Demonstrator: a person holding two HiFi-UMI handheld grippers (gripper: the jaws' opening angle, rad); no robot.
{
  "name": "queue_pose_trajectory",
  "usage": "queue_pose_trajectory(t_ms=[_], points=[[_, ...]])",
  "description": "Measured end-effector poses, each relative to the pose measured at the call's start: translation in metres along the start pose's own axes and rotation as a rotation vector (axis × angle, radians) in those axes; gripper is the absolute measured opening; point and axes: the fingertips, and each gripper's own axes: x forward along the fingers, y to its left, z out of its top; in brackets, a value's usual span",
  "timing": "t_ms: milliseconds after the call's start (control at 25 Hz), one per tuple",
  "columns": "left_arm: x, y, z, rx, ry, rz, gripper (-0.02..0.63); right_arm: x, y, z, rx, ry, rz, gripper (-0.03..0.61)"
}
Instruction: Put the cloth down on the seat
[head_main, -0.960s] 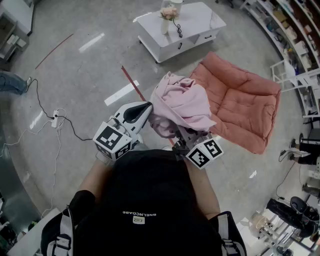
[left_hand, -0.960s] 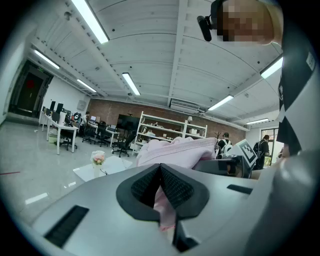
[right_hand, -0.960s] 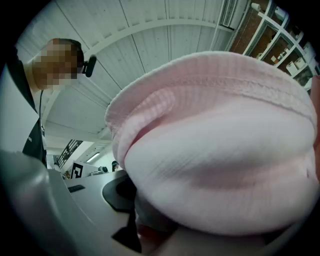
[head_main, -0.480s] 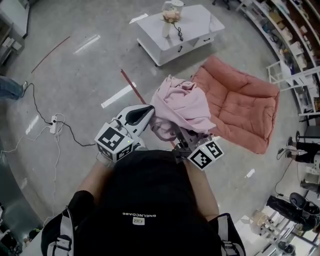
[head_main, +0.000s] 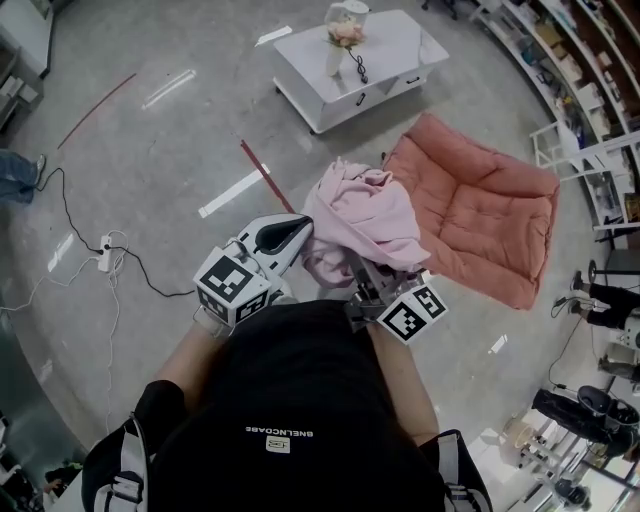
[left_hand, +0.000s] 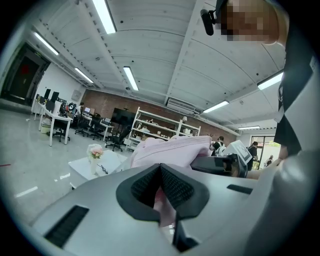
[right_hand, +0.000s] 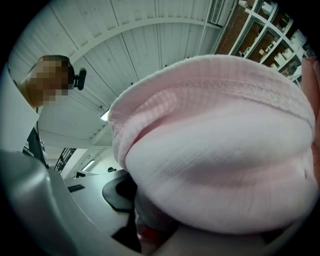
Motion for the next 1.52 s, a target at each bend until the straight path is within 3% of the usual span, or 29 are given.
queue_pose_trajectory(t_ms=[160,480,1000,1520], points=[[-0.003,-0.004,0.009,-0.008,0.010,0.002,0.015,0.000,0.007,0.007,0.000,0.011,-0.001,0.207],[0.004,0.001,-0.009,0.014,0.012,0.021,0.015,0.002,-0.010,-0.008,0.019,0.014,0.032,0.207],[0.003,-0.004,-0.005,0.058,-0.046,0.024,0.015,0.000,-0.006,-0.003,-0.024,0.000,0.084,0.207],[-0.001,-0.005,-0.008,0.049,-0.068,0.073,0.015,0.001,-0.009,-0.004,-0.023,0.000,0.101,0.207]])
